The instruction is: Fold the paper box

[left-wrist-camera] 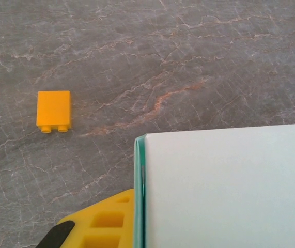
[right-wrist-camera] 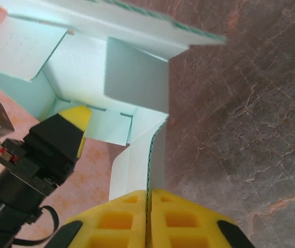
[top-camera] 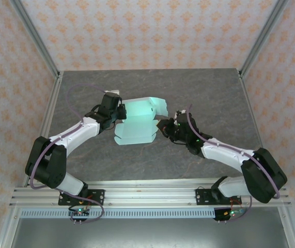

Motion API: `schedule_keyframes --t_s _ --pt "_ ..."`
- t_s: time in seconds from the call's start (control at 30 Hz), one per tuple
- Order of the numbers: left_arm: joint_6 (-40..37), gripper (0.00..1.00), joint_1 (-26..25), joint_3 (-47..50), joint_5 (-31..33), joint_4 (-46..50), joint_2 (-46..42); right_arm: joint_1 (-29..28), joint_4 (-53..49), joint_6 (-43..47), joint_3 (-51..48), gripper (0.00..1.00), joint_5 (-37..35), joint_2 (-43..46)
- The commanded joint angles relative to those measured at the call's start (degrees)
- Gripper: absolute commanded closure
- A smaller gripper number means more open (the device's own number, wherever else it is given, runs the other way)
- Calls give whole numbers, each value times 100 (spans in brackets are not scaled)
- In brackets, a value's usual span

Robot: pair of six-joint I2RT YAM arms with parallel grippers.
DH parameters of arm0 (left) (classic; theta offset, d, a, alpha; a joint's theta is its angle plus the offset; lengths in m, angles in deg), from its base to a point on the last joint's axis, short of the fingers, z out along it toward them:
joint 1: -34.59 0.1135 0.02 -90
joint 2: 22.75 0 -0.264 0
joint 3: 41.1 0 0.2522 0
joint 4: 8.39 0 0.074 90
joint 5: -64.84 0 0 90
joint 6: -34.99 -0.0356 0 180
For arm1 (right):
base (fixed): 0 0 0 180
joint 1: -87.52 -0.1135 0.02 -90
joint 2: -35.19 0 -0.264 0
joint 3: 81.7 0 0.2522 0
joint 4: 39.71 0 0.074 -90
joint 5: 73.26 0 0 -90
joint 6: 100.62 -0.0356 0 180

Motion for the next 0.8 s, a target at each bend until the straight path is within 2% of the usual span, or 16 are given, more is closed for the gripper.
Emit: schedule_keyframes --t_s 0.0,0.13,0.53,0.67,0.77 --pt "181 99 -51 -12 50 -206 -267 -69 811 -525 -96 96 -314 113" --pt "198 99 -52 0 118 -204 -292 -71 1255 -814 -426 100 -604 210" --pt "235 99 -34 61 215 -212 -247 -67 3292 -1799 -995 100 -1022 -282" --pt "235 99 -25 75 240 -188 -252 -67 3173 -1836 -1042 100 -1166 -220" --pt "226 99 -8 61 240 -185 -248 -68 2545 -1744 -1031 100 -1323 6"
